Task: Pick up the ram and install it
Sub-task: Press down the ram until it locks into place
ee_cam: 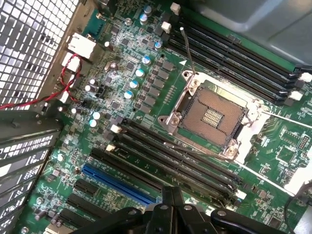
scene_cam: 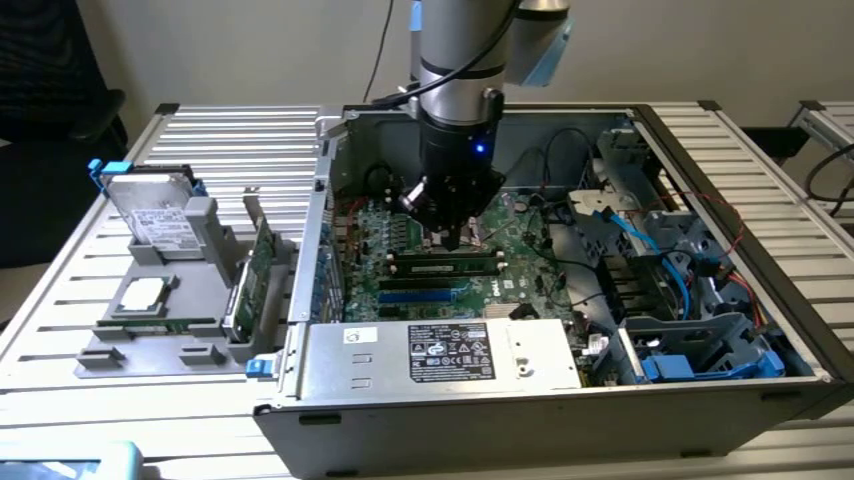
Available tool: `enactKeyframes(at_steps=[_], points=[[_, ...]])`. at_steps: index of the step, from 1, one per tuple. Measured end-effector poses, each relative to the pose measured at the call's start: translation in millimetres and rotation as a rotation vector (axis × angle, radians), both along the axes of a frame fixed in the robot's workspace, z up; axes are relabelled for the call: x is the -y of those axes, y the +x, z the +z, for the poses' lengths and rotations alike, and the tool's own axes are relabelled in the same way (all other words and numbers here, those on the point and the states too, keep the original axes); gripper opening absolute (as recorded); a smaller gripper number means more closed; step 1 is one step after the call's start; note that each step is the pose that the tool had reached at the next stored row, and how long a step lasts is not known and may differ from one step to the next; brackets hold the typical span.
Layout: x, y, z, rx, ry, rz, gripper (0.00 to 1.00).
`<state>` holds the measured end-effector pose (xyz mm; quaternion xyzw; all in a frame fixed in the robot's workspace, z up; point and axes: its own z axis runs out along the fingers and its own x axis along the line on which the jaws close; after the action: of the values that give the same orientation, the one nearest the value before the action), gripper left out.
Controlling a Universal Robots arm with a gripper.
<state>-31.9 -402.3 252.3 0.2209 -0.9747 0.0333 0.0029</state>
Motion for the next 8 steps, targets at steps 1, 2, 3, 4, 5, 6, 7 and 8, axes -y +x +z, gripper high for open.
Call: enactKeyframes(at_steps=[1,2,3,4,5,6,7,8], points=[[0.0,0.0,0.0,0.0021,0.0,-0.011,0.11],[0.0,0.0,0.0,0.004,0.0,-0.022,0.11],[0.0,0.0,0.0,0.0057,0.0,-0.033,0.11],[0.0,0.0,0.0,0.0076,0.0,-0.045,0.11],[0.0,0.0,0.0,0.0091,0.0,-0.055,0.11],[0.0,0.0,0.0,0.0108,-0.0001,-0.068,0.11],[0.0,0.0,0.0,0.0122,-0.0001,-0.079,0.11],[0.0,0.0,0.0,0.0136,-0.0001,-0.09,0.11]])
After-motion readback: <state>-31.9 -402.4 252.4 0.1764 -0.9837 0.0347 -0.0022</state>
